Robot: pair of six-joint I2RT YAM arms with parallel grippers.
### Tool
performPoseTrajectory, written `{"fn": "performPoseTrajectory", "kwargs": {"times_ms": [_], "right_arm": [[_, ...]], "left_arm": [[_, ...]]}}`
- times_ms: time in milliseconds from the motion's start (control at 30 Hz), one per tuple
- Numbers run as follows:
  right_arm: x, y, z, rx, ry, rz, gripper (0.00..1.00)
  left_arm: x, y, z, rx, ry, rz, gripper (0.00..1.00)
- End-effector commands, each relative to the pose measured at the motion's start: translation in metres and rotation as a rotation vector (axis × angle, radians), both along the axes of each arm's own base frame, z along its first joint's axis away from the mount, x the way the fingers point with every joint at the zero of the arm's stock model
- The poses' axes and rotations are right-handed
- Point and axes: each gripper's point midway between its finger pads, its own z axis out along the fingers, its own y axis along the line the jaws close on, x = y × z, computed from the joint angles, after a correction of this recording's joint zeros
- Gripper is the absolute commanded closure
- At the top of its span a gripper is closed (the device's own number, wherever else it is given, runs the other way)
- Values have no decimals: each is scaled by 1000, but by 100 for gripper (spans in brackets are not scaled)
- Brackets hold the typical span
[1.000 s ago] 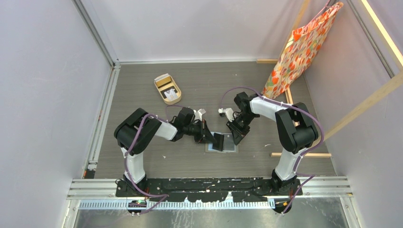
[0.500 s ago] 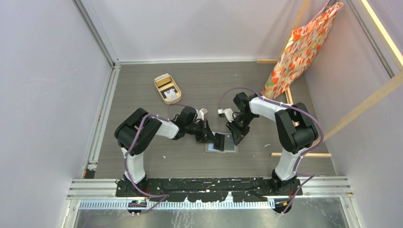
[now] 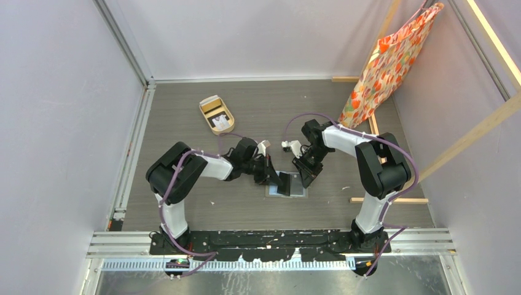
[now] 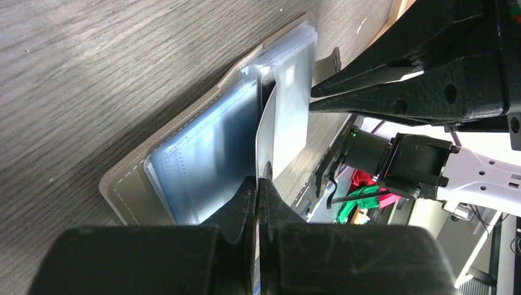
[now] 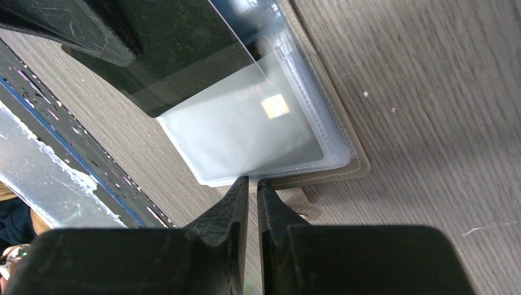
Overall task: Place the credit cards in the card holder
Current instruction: Insert the credit card into the card holder.
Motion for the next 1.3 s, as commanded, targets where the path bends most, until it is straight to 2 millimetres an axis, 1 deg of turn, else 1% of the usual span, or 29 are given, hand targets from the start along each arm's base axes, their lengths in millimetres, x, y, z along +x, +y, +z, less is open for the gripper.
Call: {"fn": "performPoseTrajectory", "kwargs": {"times_ms": [0,433,867,1267], "right_arm": [[9,6,10,20,-45,17,84],[8,8,11,23,-45,21,85],[6,8,10,22,-43,26,84],[6,8,10,21,-45,29,84]], "left_arm": [[5,6,-8,73,-35,38,100],[8,7,-10,106,-58,79,100],[6,1,-14,130,-66,68,100],[10,7,-13,159,-104,112,100]]}}
